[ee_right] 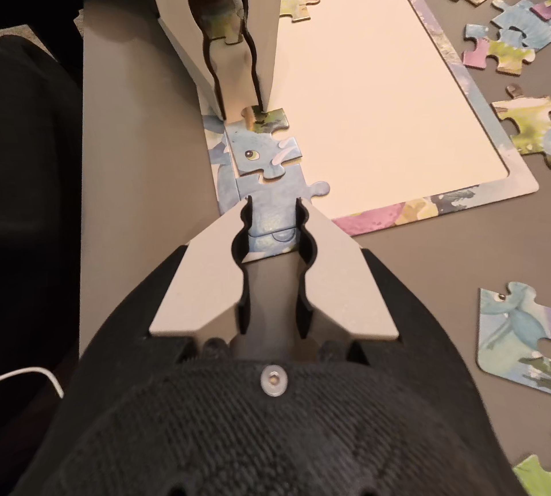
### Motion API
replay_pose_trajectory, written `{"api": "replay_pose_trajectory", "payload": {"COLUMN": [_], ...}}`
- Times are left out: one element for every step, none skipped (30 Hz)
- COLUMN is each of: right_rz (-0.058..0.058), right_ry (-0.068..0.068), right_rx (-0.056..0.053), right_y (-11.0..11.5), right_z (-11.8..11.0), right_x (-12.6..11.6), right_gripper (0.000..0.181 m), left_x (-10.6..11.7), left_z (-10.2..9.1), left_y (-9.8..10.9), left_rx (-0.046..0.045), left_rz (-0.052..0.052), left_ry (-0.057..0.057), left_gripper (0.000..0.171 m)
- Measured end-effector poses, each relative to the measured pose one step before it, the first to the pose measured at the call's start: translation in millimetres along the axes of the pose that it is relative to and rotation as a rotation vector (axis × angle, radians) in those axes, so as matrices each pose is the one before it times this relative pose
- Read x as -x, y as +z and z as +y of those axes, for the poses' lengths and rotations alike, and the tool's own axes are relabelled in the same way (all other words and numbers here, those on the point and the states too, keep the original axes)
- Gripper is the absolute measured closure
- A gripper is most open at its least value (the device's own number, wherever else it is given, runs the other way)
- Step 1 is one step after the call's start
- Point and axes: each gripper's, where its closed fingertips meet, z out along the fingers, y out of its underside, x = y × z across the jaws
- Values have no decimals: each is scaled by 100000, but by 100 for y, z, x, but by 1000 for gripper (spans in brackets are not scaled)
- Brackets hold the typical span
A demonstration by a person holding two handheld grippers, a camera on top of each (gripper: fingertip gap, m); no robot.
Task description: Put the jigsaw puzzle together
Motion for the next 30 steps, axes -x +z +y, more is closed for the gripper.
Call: {"api": "replay_pose_trajectory", "payload": {"right_rz": [112, -257, -378, -567, -489, -496, -531, -481, -789, -1169, -1114, -936, -481, -130, 204, 330, 312, 139, -115, -207, -216, -174, -173, -160, -98, -115, -85, -75, -5, 117], "right_ry": [-123, 154, 414, 441, 521, 633, 771, 1009, 1117, 1015, 796, 408, 1, -308, -469, -548, -466, -165, 186, 319, 257, 200, 144, 95, 159, 188, 183, 169, 141, 117], "right_rx": [-235, -193, -117, -383, -983, -1653, -2256, -2781, -2921, -2726, -2229, -1344, -239, 739, 1467, 1749, 1578, 1250, 759, 112, -352, -581, -619, -490, -219, 56, 286, 481, 511, 399], "right_y": [-24, -24, -20, -43, -96, -175, -240, -290, -317, -295, -243, -149, -29, 79, 160, 186, 171, 131, 80, 8, -28, -65, -66, -52, -28, 1, 36, 46, 50, 48], "right_z": [-38, -22, -8, -50, -124, -197, -272, -334, -361, -339, -275, -162, -30, 93, 179, 223, 195, 156, 86, 10, -44, -76, -78, -64, -19, 1, 36, 59, 60, 51], "right_x": [-1, 16, 1, 21, 3, 2, -19, -52, -30, 36, 56, 72, 68, 45, 26, 20, 3, 4, -4, -7, -4, -3, 13, 2, -7, 1, -6, -14, -13, -25], "right_gripper": [154, 155, 155, 155, 155, 155, 156, 156, 156, 156, 156, 155, 155, 154, 154, 153, 153, 153, 153, 153, 154, 154, 154, 155, 155, 155, 155, 155, 155, 155], "left_x": [-108, 16, 121, 140, 200, 279, 256, 158, 20, -85, -80, -64, -54, -41, -68, -102, -141, -125, -15, -17, -44, -39, 6, 0, 8, -1, -7, -9, -15, -24], "left_z": [-143, -199, -225, -243, -273, -330, -352, -338, -271, -176, -35, 119, 219, 239, 189, 72, -45, -129, -183, -209, -159, -96, -30, 19, 24, 13, -3, 16, 10, 33], "left_y": [-73, -92, -108, -101, -93, -63, -17, 52, 127, 192, 232, 253, 258, 238, 206, 187, 171, 148, 135, 120, 104, 89, 86, 55, 40, 8, 6, 2, 13, 27], "left_rx": [-1044, -1474, -1597, -1675, -1745, -1923, -1872, -1516, -969, -211, 737, 1569, 2138, 2153, 1783, 1167, 518, 47, -274, -451, -341, -45, 260, 367, 260, 91, 25, 55, 110, 220], "left_rz": [1054, 437, -54, -302, -844, -1446, -1400, -897, -143, 439, 330, 135, -15, -13, 152, 317, 392, 314, -401, -453, -229, -197, -242, -176, -170, -105, 60, 183, 207, 181], "left_ry": [-187, -1015, -1194, -992, -811, -790, -807, -837, -736, -517, -276, 80, 313, 362, 330, 191, 94, 185, 195, 501, 711, 559, 245, 179, 178, 60, 11, -52, -103, 8], "left_gripper": [145, 143, 140, 136, 132, 130, 128, 125, 124, 121, 119, 118, 118, 117, 116, 115, 113, 111, 107, 104, 103, 102, 102, 102, 102, 102, 103, 103, 103, 103]}}
